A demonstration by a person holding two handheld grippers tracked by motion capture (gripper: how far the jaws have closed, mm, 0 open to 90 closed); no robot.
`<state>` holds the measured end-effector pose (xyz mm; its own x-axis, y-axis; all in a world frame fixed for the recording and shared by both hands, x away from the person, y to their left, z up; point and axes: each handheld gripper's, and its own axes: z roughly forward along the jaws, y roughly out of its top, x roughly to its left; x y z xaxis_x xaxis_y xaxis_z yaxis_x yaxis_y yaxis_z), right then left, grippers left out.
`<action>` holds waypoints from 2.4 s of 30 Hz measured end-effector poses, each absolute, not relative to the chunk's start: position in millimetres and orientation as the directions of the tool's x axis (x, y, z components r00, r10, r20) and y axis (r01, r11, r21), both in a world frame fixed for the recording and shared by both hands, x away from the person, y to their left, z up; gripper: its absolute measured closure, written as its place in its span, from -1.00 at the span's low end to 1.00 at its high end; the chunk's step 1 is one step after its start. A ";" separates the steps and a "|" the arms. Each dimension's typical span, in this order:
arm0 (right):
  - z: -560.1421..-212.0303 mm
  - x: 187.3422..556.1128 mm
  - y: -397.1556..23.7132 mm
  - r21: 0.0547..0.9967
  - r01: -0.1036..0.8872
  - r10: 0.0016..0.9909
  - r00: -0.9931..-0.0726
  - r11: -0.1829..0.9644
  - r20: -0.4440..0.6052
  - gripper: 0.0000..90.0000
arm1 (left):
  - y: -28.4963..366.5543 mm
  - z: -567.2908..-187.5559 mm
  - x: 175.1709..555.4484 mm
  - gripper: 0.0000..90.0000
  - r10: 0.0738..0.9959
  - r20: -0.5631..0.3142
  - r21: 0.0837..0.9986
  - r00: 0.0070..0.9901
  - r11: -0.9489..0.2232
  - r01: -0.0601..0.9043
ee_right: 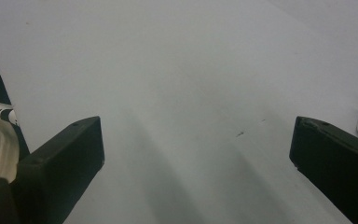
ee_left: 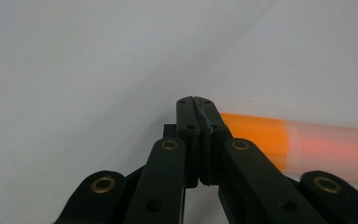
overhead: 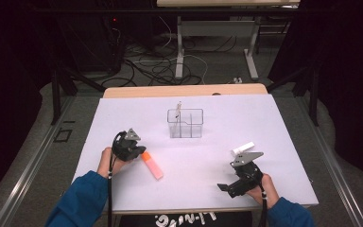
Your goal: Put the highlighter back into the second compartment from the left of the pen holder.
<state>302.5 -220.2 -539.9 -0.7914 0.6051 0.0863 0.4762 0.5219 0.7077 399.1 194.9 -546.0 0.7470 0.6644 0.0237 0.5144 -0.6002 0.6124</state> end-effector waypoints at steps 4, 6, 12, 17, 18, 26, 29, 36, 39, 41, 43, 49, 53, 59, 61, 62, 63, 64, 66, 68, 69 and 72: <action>-539.0 302.4 -221.0 0.696 0.478 0.597 -0.797 0.536 0.087 -0.94 | 195.6 -544.2 393.3 1.00 0.664 0.000 0.601 0.748 -0.598 0.530; -539.3 302.8 -221.0 0.695 0.477 0.597 -0.798 0.539 0.084 -0.94 | 195.2 -543.8 389.9 0.99 0.667 0.003 0.607 0.745 -0.594 0.529; -539.6 302.7 -220.9 0.692 0.478 0.595 -0.799 0.541 0.086 -0.94 | 194.3 -543.2 377.9 0.99 0.663 -0.018 0.599 0.749 -0.592 0.538; -540.8 303.4 -220.0 0.696 0.477 0.597 -0.798 0.537 0.087 -0.94 | 191.1 -543.6 369.1 0.99 0.651 -0.032 0.596 0.759 -0.597 0.537; -540.8 303.6 -220.1 0.695 0.473 0.592 -0.801 0.541 0.084 -0.94 | 190.2 -544.2 367.4 0.99 0.651 -0.032 0.600 0.759 -0.595 0.535; -540.7 303.1 -220.0 0.680 0.491 0.595 -0.797 0.544 0.100 -0.95 | 183.7 -543.6 355.1 0.99 0.647 -0.058 0.598 0.760 -0.587 0.546; -541.4 303.3 -219.4 0.683 0.492 0.597 -0.796 0.541 0.101 -0.95 | 179.8 -544.3 351.0 0.99 0.644 -0.058 0.597 0.762 -0.590 0.544; -542.2 303.6 -218.2 0.682 0.493 0.596 -0.796 0.540 0.104 -0.95 | 168.1 -544.0 341.3 0.99 0.622 -0.077 0.597 0.779 -0.597 0.535; -541.5 303.3 -218.0 0.676 0.495 0.595 -0.797 0.546 0.103 -0.95 | 163.8 -544.8 337.0 0.99 0.617 -0.088 0.599 0.782 -0.595 0.537; -541.2 303.3 -217.9 0.672 0.496 0.591 -0.800 0.550 0.106 -0.95 | 161.1 -545.2 334.3 0.99 0.618 -0.090 0.603 0.781 -0.591 0.536; -542.3 302.5 -216.6 0.680 0.496 0.600 -0.794 0.540 0.102 -0.95 | 158.0 -545.3 332.5 0.99 0.612 -0.081 0.605 0.787 -0.597 0.527; -541.3 302.7 -215.7 0.668 0.500 0.593 -0.798 0.551 0.107 -0.95 | 150.2 -546.6 329.3 0.97 0.607 -0.087 0.612 0.790 -0.593 0.523; -541.1 302.3 -213.8 0.665 0.503 0.597 -0.795 0.552 0.105 -0.95 | 153.9 -544.2 331.4 0.86 0.618 -0.078 0.629 0.782 -0.578 0.519; -540.8 301.4 -209.5 0.663 0.511 0.601 -0.791 0.547 0.114 -0.95 | 165.4 -537.1 337.3 0.53 0.659 -0.041 0.676 0.751 -0.535 0.507; -540.7 301.8 -208.0 0.663 0.506 0.596 -0.796 0.552 0.111 -0.95 | 171.1 -534.1 339.9 0.41 0.673 -0.039 0.677 0.738 -0.526 0.515; -539.9 301.7 -207.5 0.652 0.513 0.592 -0.797 0.558 0.121 -0.95 | 173.0 -533.8 340.8 0.28 0.686 -0.026 0.683 0.727 -0.519 0.514; -539.9 301.9 -207.0 0.650 0.513 0.591 -0.798 0.561 0.120 -0.95 | 176.1 -532.9 342.6 0.19 0.694 -0.020 0.681 0.720 -0.517 0.518; -540.1 301.9 -205.9 0.657 0.514 0.597 -0.793 0.552 0.119 -0.95 | 178.3 -533.1 344.3 0.08 0.710 -0.025 0.685 0.704 -0.501 0.529; -539.7 302.1 -203.6 0.659 0.520 0.606 -0.786 0.544 0.120 -0.95 | 182.5 -533.5 348.2 -0.11 0.726 -0.027 0.680 0.687 -0.490 0.545; -537.1 301.9 -201.4 0.638 0.536 0.603 -0.786 0.553 0.136 -0.95 | 185.4 -533.7 350.8 -0.23 0.735 -0.027 0.676 0.677 -0.485 0.554; -537.7 302.3 -199.7 0.646 0.529 0.605 -0.786 0.551 0.128 -0.95 | 186.0 -533.7 351.3 -0.30 0.740 -0.025 0.675 0.672 -0.483 0.558; -534.6 302.1 -194.6 0.628 0.540 0.602 -0.786 0.561 0.138 -0.95 | 187.7 -533.3 353.2 -0.46 0.747 -0.011 0.676 0.665 -0.484 0.555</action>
